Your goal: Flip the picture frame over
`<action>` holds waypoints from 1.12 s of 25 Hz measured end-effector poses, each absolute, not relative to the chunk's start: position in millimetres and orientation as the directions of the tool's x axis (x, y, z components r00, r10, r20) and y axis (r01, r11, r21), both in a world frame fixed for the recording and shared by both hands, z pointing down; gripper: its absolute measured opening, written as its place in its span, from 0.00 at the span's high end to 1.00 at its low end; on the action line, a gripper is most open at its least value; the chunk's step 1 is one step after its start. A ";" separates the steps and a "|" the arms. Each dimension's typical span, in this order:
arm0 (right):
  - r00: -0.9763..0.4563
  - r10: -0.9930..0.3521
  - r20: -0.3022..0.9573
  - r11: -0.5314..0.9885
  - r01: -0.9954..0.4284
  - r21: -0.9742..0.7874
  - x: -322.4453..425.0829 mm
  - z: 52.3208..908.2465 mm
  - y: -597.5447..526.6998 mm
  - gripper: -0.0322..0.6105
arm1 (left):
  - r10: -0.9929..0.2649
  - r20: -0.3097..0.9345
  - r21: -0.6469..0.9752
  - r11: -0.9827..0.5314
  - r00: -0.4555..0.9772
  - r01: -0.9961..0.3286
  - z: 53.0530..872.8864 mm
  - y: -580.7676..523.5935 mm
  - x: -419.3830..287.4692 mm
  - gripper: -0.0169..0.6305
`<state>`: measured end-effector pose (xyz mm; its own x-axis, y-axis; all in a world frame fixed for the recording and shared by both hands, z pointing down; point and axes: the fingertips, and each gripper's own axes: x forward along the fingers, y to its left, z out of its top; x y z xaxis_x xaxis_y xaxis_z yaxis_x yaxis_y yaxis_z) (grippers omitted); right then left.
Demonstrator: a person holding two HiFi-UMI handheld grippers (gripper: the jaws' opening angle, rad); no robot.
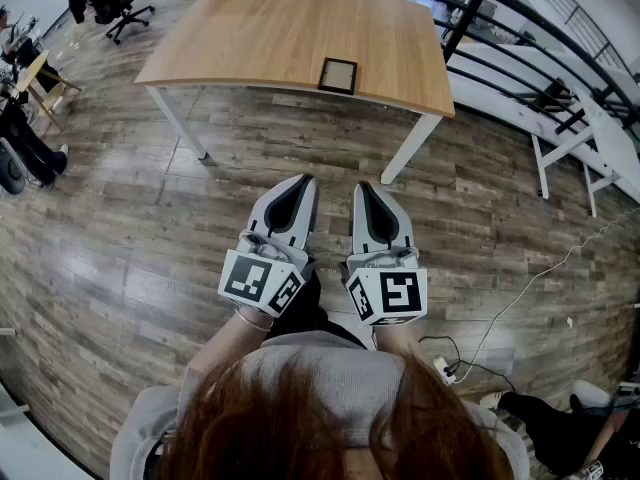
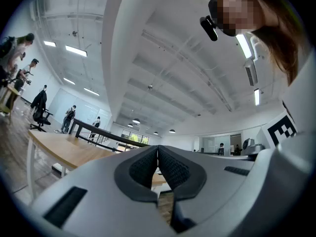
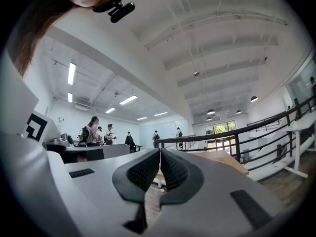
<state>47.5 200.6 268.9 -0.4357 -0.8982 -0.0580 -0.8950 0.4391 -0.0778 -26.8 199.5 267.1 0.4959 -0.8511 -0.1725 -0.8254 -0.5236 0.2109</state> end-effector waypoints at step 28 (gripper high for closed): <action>-0.334 -0.940 -0.063 0.337 -0.940 -0.045 11.8 268.0 -129.1 0.92 | -0.791 -0.142 0.200 -0.612 0.595 -0.765 282.9 -136.7 -53.2 0.96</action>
